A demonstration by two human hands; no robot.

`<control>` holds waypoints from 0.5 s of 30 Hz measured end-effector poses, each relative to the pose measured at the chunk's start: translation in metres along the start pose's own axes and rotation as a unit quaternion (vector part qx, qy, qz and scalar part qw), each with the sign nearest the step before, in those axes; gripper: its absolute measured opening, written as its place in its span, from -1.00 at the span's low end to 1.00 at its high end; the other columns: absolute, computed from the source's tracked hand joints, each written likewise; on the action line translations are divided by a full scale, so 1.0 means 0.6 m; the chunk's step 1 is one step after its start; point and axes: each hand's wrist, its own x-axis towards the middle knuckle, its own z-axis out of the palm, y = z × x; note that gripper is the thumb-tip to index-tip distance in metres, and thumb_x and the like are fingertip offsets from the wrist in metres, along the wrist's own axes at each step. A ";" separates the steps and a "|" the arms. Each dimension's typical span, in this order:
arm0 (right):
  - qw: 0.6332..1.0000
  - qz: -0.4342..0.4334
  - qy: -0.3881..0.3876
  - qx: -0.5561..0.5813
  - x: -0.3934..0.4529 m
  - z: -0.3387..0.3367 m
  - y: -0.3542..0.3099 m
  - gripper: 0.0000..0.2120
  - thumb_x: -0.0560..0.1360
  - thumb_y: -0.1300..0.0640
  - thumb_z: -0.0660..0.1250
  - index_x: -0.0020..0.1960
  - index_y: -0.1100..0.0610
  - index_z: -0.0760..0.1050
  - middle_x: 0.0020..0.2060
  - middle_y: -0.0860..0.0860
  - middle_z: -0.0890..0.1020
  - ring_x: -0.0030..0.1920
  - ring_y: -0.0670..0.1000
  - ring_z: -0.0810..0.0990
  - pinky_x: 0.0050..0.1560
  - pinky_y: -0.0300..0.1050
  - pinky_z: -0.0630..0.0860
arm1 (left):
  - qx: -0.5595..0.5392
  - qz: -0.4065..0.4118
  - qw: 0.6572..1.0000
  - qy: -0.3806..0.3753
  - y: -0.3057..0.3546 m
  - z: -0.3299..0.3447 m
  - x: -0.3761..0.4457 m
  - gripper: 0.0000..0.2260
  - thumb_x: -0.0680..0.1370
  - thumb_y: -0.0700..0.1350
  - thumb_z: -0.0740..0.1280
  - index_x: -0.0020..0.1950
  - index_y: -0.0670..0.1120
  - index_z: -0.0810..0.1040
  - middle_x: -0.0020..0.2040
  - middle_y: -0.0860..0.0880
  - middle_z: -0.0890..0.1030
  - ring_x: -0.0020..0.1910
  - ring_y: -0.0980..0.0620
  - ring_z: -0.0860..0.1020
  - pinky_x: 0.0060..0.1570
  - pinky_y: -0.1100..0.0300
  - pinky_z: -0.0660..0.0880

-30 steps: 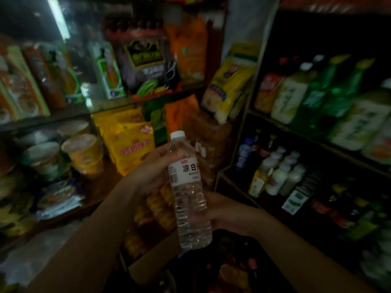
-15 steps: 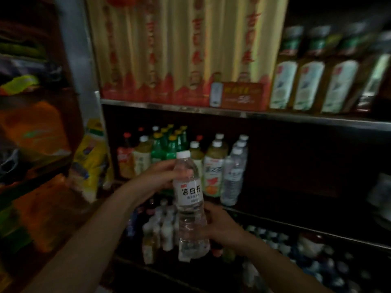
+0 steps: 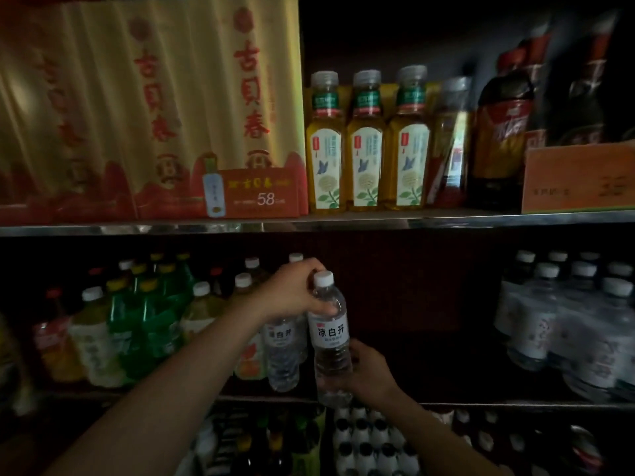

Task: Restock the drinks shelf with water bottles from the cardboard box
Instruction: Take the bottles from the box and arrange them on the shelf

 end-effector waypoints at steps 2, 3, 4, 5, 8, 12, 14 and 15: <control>1.000 0.010 0.001 0.005 0.021 0.009 0.014 -0.34 0.18 -0.01 0.64 0.21 0.03 0.48 -0.01 -0.16 0.63 -0.01 -0.21 0.57 -0.15 -0.48 0.44 | 0.069 -0.001 0.998 -0.007 -0.002 0.010 0.029 -0.57 0.27 -0.02 0.59 0.04 0.01 0.50 -0.05 0.06 0.58 -0.05 0.08 0.57 0.01 -0.01 0.56; 1.000 0.014 -0.001 0.009 0.029 0.014 0.020 -0.39 0.20 0.03 0.63 0.19 0.01 0.48 -0.05 -0.20 0.61 -0.06 -0.25 0.55 -0.20 -0.52 0.42 | 0.109 -0.002 0.994 -0.014 -0.004 0.016 0.040 -0.57 0.27 0.00 0.59 0.03 0.02 0.49 -0.07 0.08 0.56 -0.06 0.07 0.56 -0.03 0.03 0.56; 1.000 0.018 -0.001 0.012 0.038 0.019 0.024 -0.44 0.23 0.06 0.62 0.15 -0.02 0.46 -0.09 -0.24 0.58 -0.11 -0.29 0.53 -0.24 -0.54 0.41 | 0.153 0.001 0.988 -0.021 -0.007 0.021 0.051 -0.57 0.26 0.03 0.58 0.02 0.03 0.48 -0.09 0.08 0.55 -0.07 0.07 0.55 -0.09 0.06 0.54; 1.000 0.022 0.000 0.010 0.046 0.023 0.030 -0.47 0.25 0.08 0.61 0.12 -0.06 0.43 -0.13 -0.27 0.55 -0.14 -0.31 0.51 -0.24 -0.55 0.40 | 0.197 0.006 0.980 -0.026 -0.012 0.026 0.059 -0.56 0.26 0.07 0.58 0.02 0.03 0.48 -0.10 0.09 0.54 -0.08 0.06 0.54 -0.15 0.10 0.50; 0.999 0.037 0.012 -0.015 0.081 0.032 0.044 -0.50 0.26 0.03 0.59 0.10 -0.06 0.43 -0.12 -0.23 0.56 -0.06 -0.17 0.55 -0.04 -0.34 0.48 | 0.294 0.005 0.956 -0.020 -0.026 0.031 0.086 -0.50 0.28 0.14 0.54 0.10 -0.01 0.48 -0.04 0.04 0.57 -0.05 0.01 0.52 -0.12 0.14 0.40; 0.999 0.033 0.016 -0.025 0.135 0.037 0.062 -0.42 0.24 0.02 0.61 0.18 0.04 0.46 0.00 -0.15 0.59 0.09 -0.08 0.58 0.05 -0.24 0.53 | 0.389 -0.003 0.921 -0.023 -0.036 0.020 0.125 -0.47 0.28 0.24 0.49 0.07 -0.04 0.48 0.02 -0.01 0.59 0.12 -0.06 0.47 0.20 0.03 0.23; 0.998 0.035 0.026 -0.039 0.160 0.038 0.067 -0.37 0.26 0.03 0.59 0.24 0.10 0.42 0.10 -0.04 0.59 0.14 0.00 0.57 0.10 -0.09 0.54 | 0.408 -0.009 0.913 -0.028 -0.041 0.017 0.142 -0.48 0.29 0.24 0.48 0.06 -0.04 0.47 0.01 0.00 0.58 0.10 -0.05 0.48 0.18 0.03 0.21; 0.997 0.038 0.036 -0.055 0.170 0.039 0.066 -0.36 0.28 0.03 0.58 0.25 0.12 0.38 0.14 0.00 0.55 0.15 0.03 0.55 0.10 -0.08 0.53 | 0.409 -0.011 0.912 -0.028 -0.044 0.018 0.151 -0.49 0.31 0.23 0.48 0.08 -0.04 0.46 0.02 0.01 0.58 0.08 -0.03 0.50 0.19 0.02 0.20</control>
